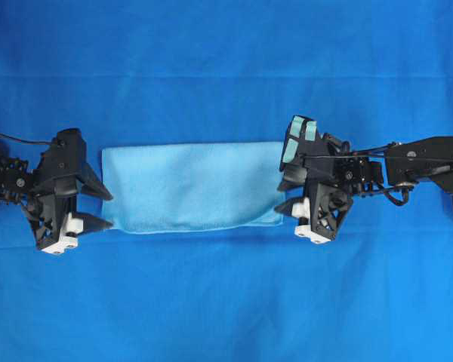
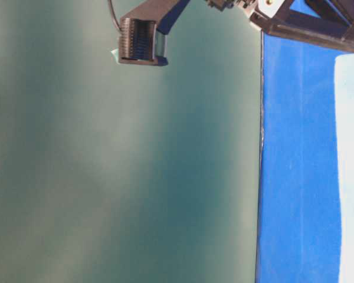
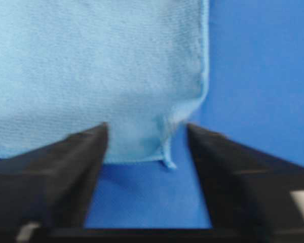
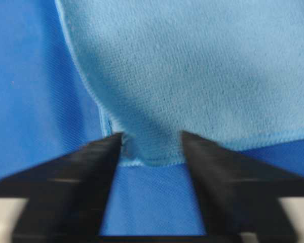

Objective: Fold the light blue towel.

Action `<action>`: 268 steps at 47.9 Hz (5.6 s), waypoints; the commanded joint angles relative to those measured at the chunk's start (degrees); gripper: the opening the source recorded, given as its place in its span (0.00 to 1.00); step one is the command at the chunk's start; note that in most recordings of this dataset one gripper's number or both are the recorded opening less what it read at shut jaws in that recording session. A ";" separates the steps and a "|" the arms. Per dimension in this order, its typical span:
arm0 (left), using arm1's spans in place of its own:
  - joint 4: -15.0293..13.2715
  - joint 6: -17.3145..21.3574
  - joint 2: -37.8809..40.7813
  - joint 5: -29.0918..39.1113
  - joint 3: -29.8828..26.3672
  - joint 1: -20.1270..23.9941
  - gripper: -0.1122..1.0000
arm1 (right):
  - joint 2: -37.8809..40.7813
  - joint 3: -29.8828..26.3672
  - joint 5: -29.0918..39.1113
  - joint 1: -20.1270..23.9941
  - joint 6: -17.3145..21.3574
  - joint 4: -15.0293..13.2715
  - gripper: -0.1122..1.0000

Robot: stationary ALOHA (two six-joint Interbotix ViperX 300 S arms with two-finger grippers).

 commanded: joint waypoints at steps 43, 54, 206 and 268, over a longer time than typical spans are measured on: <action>0.09 11.95 1.58 1.23 -1.76 16.52 0.74 | 4.48 -3.96 -0.97 -13.45 -0.35 -5.98 0.65; 0.09 12.04 7.38 -0.35 -1.23 18.72 0.74 | 6.68 -3.96 -0.97 -14.06 -0.35 -5.98 0.65; 0.44 16.17 20.83 7.47 -44.82 1.67 0.11 | -3.78 -17.93 8.26 -34.01 -0.44 -20.13 0.12; -0.09 15.91 31.64 -6.94 -43.86 -2.02 0.11 | -1.32 -12.22 5.54 -31.38 0.09 -19.86 0.12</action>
